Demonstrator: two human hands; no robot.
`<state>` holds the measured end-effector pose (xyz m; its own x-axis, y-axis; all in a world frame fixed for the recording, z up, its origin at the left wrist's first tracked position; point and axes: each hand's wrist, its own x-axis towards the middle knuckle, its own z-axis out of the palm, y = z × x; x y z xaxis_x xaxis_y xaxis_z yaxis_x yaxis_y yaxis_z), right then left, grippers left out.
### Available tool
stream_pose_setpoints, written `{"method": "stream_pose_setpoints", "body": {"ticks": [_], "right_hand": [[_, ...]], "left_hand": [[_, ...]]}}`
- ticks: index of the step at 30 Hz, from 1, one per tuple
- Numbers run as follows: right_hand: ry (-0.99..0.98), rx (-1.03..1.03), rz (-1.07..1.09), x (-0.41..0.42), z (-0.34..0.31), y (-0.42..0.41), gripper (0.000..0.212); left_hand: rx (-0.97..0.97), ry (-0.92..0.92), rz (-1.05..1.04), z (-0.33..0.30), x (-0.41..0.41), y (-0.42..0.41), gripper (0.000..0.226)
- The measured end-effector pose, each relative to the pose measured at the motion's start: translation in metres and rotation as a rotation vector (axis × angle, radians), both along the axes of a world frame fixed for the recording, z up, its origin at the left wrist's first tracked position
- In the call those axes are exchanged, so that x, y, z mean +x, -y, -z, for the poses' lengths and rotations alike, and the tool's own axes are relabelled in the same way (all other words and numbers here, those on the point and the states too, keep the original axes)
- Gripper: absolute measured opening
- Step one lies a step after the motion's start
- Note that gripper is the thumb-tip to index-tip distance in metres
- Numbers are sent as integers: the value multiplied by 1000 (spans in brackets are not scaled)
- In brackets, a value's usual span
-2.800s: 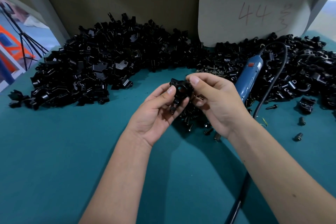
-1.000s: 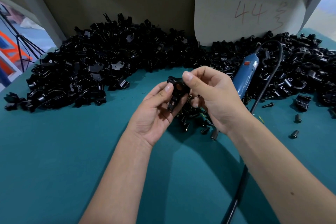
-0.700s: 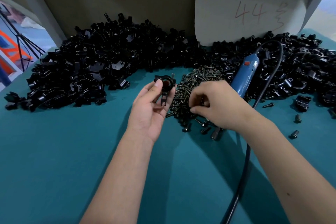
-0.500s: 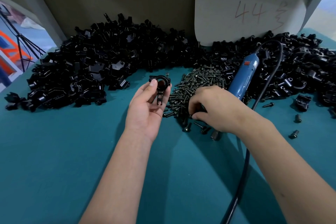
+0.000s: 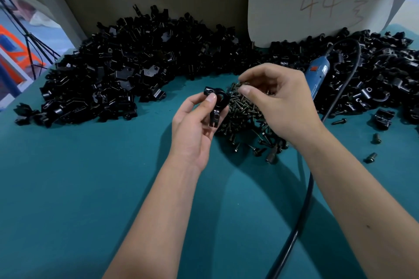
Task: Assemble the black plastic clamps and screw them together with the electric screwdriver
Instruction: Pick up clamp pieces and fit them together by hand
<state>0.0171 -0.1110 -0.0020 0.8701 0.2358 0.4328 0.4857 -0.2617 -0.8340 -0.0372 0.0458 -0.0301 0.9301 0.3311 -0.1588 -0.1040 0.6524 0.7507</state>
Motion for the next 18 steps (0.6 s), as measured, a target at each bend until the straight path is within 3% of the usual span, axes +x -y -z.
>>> {"method": "stream_pose_setpoints", "body": {"ticks": [5, 18], "right_hand": [[-85, 186, -9, -1, 2, -5, 13], [-169, 210, -11, 0, 12, -3, 9]], "left_hand": [[245, 32, 49, 7, -7, 11, 12], [375, 117, 69, 17, 4, 8, 13]]}}
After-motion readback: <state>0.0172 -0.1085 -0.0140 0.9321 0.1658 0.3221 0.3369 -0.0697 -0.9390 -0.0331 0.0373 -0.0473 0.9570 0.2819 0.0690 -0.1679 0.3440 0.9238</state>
